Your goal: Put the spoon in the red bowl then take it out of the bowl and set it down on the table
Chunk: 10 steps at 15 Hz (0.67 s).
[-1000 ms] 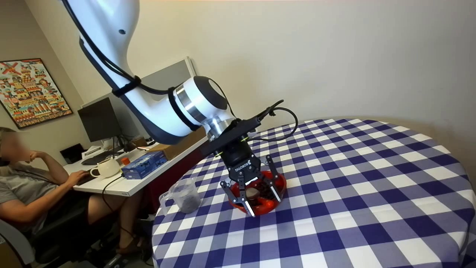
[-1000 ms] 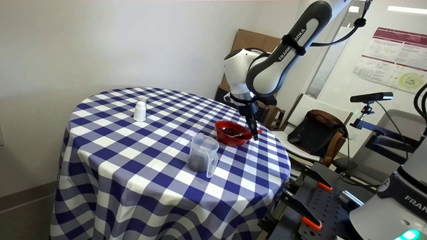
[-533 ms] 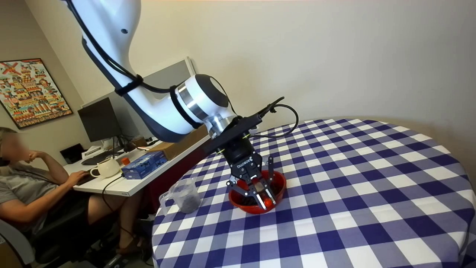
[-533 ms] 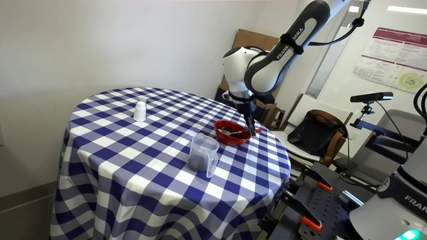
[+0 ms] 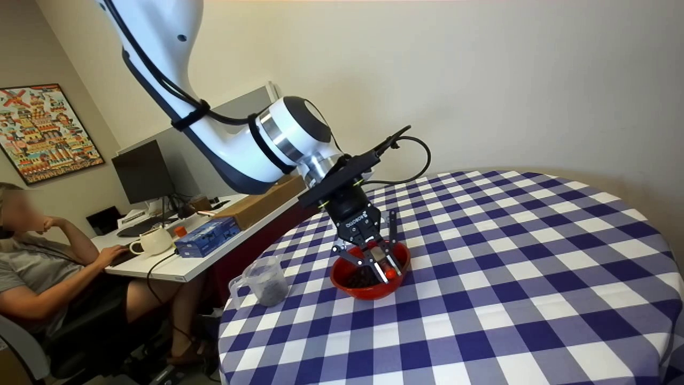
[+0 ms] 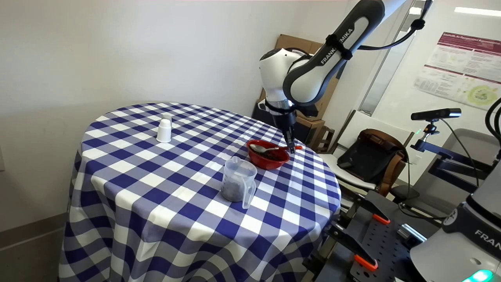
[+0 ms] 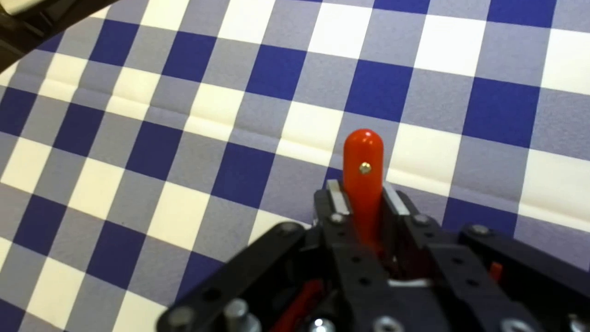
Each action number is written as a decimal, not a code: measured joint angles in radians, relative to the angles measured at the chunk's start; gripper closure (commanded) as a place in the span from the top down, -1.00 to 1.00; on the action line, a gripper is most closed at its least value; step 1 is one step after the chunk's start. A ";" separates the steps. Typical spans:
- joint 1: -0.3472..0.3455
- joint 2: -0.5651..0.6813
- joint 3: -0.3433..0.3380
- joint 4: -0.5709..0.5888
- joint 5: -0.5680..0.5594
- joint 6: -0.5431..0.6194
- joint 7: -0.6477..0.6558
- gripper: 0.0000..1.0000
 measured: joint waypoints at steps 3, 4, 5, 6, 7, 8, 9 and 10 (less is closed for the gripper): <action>-0.007 -0.008 0.008 0.023 0.011 0.000 -0.073 -0.90; -0.009 -0.010 0.008 0.034 0.014 0.000 -0.090 -0.90; -0.012 -0.011 0.008 0.049 0.022 -0.001 -0.100 -0.90; -0.017 -0.011 0.007 0.067 0.037 -0.005 -0.110 -0.90; -0.025 -0.011 0.007 0.088 0.056 -0.007 -0.125 -0.90; -0.035 -0.011 0.005 0.111 0.076 -0.010 -0.140 -0.90; -0.045 -0.011 0.000 0.139 0.098 -0.016 -0.142 -0.90; -0.053 -0.009 -0.010 0.169 0.116 -0.023 -0.132 -0.90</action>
